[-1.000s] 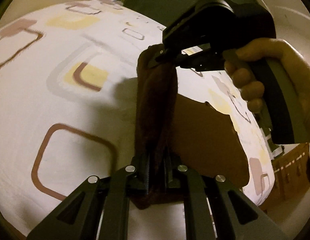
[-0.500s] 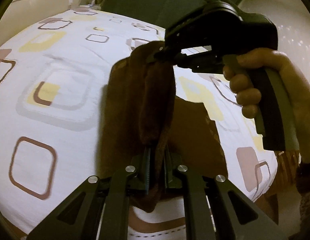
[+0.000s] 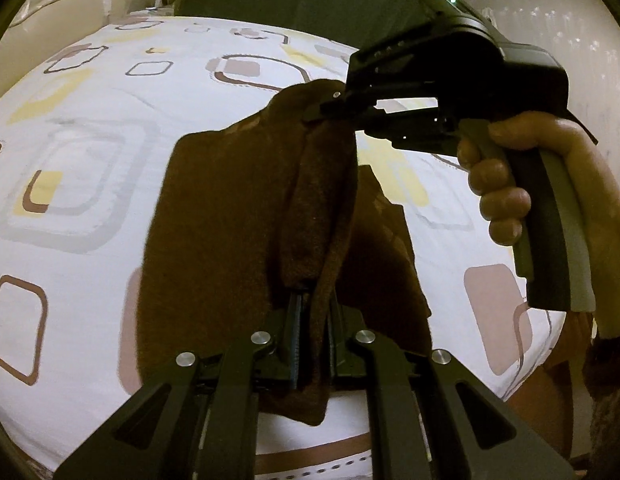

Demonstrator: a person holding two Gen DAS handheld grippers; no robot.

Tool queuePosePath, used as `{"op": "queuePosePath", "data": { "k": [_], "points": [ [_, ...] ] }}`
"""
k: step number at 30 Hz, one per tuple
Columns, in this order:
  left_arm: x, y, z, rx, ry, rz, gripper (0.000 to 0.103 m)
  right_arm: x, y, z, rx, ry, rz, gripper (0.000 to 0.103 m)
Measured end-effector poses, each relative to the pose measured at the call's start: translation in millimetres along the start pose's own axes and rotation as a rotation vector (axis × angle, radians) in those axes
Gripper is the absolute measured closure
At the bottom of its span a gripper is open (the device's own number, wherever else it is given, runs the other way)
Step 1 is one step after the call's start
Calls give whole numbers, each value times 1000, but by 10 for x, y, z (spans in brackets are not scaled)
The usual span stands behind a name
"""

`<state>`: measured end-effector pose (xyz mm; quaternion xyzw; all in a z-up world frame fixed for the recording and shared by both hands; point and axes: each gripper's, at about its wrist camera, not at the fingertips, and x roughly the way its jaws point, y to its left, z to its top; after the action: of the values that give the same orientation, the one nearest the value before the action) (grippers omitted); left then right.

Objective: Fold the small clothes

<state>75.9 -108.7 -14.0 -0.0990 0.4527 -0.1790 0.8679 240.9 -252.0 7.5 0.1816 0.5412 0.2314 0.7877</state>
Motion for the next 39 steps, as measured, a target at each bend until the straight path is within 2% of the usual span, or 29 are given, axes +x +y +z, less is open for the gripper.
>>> {"op": "queuePosePath", "data": {
  "k": [15,30,39],
  "points": [
    [312,-306,-54,-8,43,60,93,-33,-568,-46,50,-4,55,94],
    [477,-421,-104,-7,61,94,93,-10,-837,-86,70,3,92,94],
    [544,-557,-150,31,56,110,93,-35,-1000,-125,84,-2,109,94]
  ]
}}
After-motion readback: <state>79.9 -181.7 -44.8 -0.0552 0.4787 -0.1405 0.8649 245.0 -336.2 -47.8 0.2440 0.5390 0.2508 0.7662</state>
